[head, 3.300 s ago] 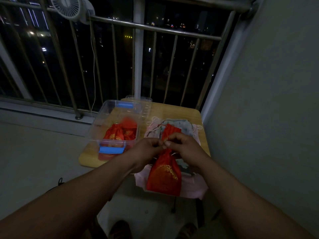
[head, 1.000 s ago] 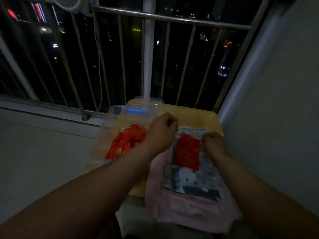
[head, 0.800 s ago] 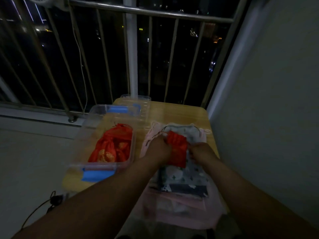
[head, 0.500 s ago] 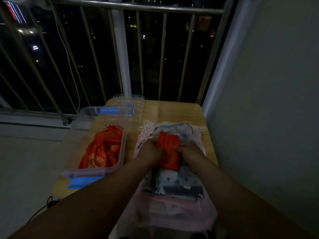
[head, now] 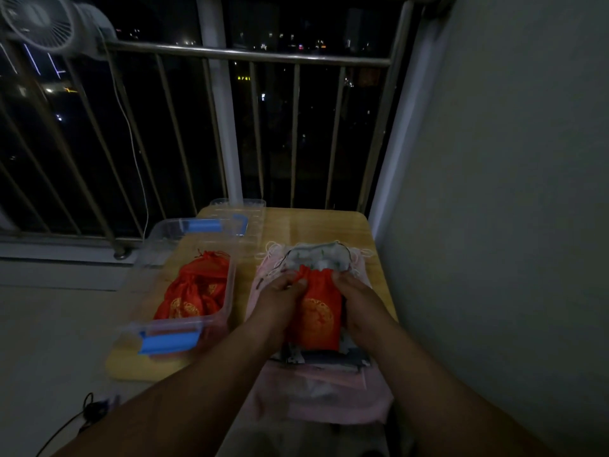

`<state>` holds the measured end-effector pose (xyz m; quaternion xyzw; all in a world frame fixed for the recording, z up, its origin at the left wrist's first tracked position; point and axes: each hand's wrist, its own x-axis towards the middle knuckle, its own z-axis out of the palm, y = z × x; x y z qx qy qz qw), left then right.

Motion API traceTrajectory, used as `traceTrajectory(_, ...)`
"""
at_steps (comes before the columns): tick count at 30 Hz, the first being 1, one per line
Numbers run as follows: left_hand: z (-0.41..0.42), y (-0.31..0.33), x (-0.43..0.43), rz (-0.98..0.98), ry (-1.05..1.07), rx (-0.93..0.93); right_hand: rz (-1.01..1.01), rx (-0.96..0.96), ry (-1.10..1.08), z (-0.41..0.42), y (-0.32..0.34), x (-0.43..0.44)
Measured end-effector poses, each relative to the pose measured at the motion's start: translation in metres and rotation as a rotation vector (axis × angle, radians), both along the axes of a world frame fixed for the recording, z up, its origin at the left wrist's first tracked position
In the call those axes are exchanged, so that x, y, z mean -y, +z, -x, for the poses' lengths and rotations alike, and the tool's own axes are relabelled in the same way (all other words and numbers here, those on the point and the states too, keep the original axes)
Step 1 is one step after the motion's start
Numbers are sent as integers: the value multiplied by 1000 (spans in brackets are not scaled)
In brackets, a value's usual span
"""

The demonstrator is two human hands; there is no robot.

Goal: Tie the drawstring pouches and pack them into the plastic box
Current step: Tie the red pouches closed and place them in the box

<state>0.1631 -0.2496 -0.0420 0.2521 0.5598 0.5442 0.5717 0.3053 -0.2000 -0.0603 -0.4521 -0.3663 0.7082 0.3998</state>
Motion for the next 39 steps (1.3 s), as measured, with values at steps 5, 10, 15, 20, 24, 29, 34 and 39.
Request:
traceTrajectory(5,-10,9,22,-53,-8,102,-58,65,-78,1,4,20)
traceTrajectory(10,-12,22,40,-58,67,65,27,4,-132,2,19,41)
traceTrajectory(15,-12,31,54,5,82,107,158,-72,-138,0,40,51)
traceTrajectory(20,-2,31,51,-39,275,200,97,-32,-269,-15,40,51)
traceTrajectory(24,-7,28,51,-54,275,165,48,57,-286,-17,40,54)
traceTrajectory(29,3,40,48,-97,112,-54,-146,305,-101,-22,61,53)
traceTrajectory(34,6,56,42,-171,-162,-511,-406,522,80,-11,81,49)
traceTrajectory(39,8,66,36,-308,-285,-735,-624,623,135,0,100,51)
